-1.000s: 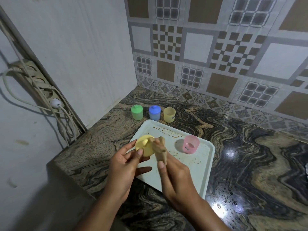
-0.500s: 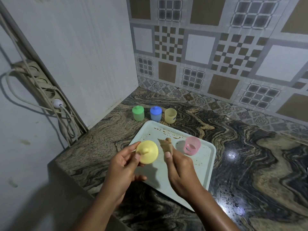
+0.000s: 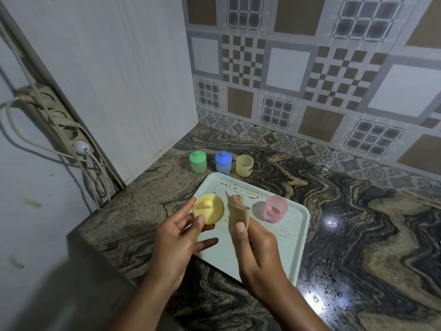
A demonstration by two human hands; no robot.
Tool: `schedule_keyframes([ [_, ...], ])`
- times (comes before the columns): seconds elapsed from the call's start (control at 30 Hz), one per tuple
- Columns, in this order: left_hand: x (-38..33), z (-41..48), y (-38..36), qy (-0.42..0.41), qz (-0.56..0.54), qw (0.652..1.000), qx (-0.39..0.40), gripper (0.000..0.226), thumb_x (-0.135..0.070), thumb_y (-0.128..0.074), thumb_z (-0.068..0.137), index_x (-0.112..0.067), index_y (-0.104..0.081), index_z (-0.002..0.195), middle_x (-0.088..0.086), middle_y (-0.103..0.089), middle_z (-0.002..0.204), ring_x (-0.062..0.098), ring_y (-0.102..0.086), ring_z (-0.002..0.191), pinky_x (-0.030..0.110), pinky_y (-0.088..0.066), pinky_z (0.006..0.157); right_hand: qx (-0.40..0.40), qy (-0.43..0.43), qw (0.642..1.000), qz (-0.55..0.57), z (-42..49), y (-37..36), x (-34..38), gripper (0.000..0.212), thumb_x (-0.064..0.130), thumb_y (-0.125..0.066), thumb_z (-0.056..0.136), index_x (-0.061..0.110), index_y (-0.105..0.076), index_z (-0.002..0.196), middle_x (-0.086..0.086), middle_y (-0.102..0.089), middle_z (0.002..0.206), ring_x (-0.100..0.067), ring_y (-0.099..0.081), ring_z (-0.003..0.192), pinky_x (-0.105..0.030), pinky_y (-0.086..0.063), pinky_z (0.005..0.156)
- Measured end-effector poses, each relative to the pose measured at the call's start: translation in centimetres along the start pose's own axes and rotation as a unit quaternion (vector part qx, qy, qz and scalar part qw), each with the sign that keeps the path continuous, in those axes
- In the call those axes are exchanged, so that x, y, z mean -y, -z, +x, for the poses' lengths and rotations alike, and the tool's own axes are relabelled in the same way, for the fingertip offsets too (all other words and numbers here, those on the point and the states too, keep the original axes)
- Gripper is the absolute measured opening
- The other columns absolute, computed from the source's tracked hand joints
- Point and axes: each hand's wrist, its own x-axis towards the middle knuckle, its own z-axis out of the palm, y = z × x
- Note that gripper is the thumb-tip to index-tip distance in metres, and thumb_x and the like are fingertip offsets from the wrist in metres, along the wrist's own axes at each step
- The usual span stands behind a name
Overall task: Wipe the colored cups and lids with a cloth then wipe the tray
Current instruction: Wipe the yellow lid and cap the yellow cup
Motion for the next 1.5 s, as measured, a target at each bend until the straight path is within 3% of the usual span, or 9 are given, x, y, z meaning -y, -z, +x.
schedule_keyframes([
  [0.13, -0.1, 0.1, -0.1, 0.004, 0.002, 1.000, 0.002, 0.049, -0.002, -0.059, 0.094, -0.021, -0.055, 0.139, 0.001, -0.076, 0.108, 0.022, -0.075, 0.095, 0.036, -0.062, 0.064, 0.062, 0.091, 0.990, -0.087, -0.3, -0.5, -0.5, 0.045, 0.018, -0.042, 0.108, 0.006, -0.045, 0.151, -0.004, -0.040, 0.161, -0.020, -0.025, 0.154, -0.037, -0.034, 0.122],
  [0.47, -0.3, 0.0, 0.8, 0.032, 0.058, 0.993, 0.102, 0.043, 0.001, -0.054, 0.096, -0.025, -0.063, 0.130, -0.009, -0.070, 0.124, 0.023, -0.068, 0.111, 0.043, -0.062, 0.066, 0.050, 0.061, 0.990, -0.115, 1.3, 1.0, -2.5, 0.043, 0.030, -0.036, 0.109, 0.013, -0.054, 0.145, -0.002, -0.054, 0.149, -0.011, -0.040, 0.147, -0.023, -0.038, 0.116],
  [0.6, -0.8, 0.5, 1.2, 0.050, 0.054, 0.990, 0.116, 0.040, -0.002, -0.054, 0.097, -0.025, -0.063, 0.128, -0.007, -0.072, 0.118, 0.022, -0.069, 0.103, 0.051, -0.062, 0.066, -0.030, -0.057, 0.998, 0.009, 1.2, 1.6, -2.5, 0.046, 0.055, -0.036, 0.105, 0.024, -0.062, 0.083, 0.006, -0.055, 0.067, -0.010, -0.052, 0.064, -0.038, -0.042, 0.058],
  [0.73, -0.8, 1.1, 1.0, 0.046, 0.036, 0.997, 0.059, 0.027, -0.008, -0.056, 0.097, -0.018, -0.064, 0.120, 0.009, -0.072, 0.102, 0.025, -0.066, 0.090, 0.049, -0.061, 0.065, -0.011, -0.097, 0.974, 0.204, 0.0, 1.2, -0.1, 0.067, 0.049, -0.040, 0.103, -0.015, -0.055, 0.094, -0.040, -0.053, 0.066, -0.034, -0.051, 0.055, -0.051, -0.036, 0.049],
  [0.9, -0.6, 0.5, -0.1, 0.017, 0.016, 0.999, 0.043, 0.036, -0.012, -0.055, 0.099, -0.027, -0.064, 0.130, 0.004, -0.072, 0.116, 0.025, -0.072, 0.104, 0.045, -0.062, 0.068, 0.004, -0.089, 0.981, 0.174, -0.6, -0.1, 0.2, 0.057, 0.051, -0.039, 0.105, 0.003, -0.055, 0.079, -0.011, -0.049, 0.056, -0.026, -0.040, 0.050, -0.045, -0.030, 0.050],
  [1.03, -0.4, 0.4, -0.2, 0.013, 0.013, 0.999, 0.037, 0.042, -0.006, -0.059, 0.095, -0.024, -0.059, 0.133, 0.003, -0.074, 0.113, 0.023, -0.073, 0.095, 0.040, -0.061, 0.065, -0.003, -0.054, 0.997, 0.063, -0.7, 0.2, -1.1, 0.046, 0.052, -0.034, 0.107, 0.021, -0.057, 0.081, 0.007, -0.054, 0.068, -0.016, -0.048, 0.061, -0.036, -0.037, 0.058],
  [1.1, -0.3, 0.6, 0.0, 0.021, 0.007, 1.000, 0.013, 0.038, -0.009, -0.063, 0.093, -0.015, -0.059, 0.130, 0.009, -0.075, 0.105, 0.021, -0.074, 0.088, 0.040, -0.061, 0.063, -0.002, 0.005, 1.000, -0.015, -0.8, 0.5, -0.7, 0.044, 0.039, -0.034, 0.109, 0.013, -0.067, 0.123, 0.002, -0.072, 0.114, -0.020, -0.068, 0.109, -0.036, -0.053, 0.085],
  [1.17, -0.3, 0.6, 0.0, 0.025, 0.011, 1.000, 0.009, 0.035, -0.010, -0.062, 0.092, -0.013, -0.061, 0.127, 0.013, -0.075, 0.101, 0.020, -0.074, 0.085, 0.040, -0.061, 0.063, 0.019, 0.076, 0.995, -0.064, -0.7, 0.3, -0.6, 0.046, 0.026, -0.038, 0.108, 0.006, -0.048, 0.148, -0.006, -0.052, 0.152, -0.023, -0.041, 0.148, -0.039, -0.042, 0.115],
  [1.5, -0.1, -0.1, 0.4, 0.042, 0.002, 0.996, 0.074, 0.037, -0.016, -0.065, 0.082, -0.017, -0.071, 0.118, 0.011, -0.075, 0.106, 0.018, -0.070, 0.084, 0.031, -0.057, 0.052, 0.035, 0.092, 0.988, -0.121, 0.8, 1.0, -2.3, 0.044, 0.021, -0.041, 0.106, 0.003, -0.052, 0.145, -0.009, -0.049, 0.154, -0.018, -0.037, 0.149, -0.024, -0.036, 0.118],
])
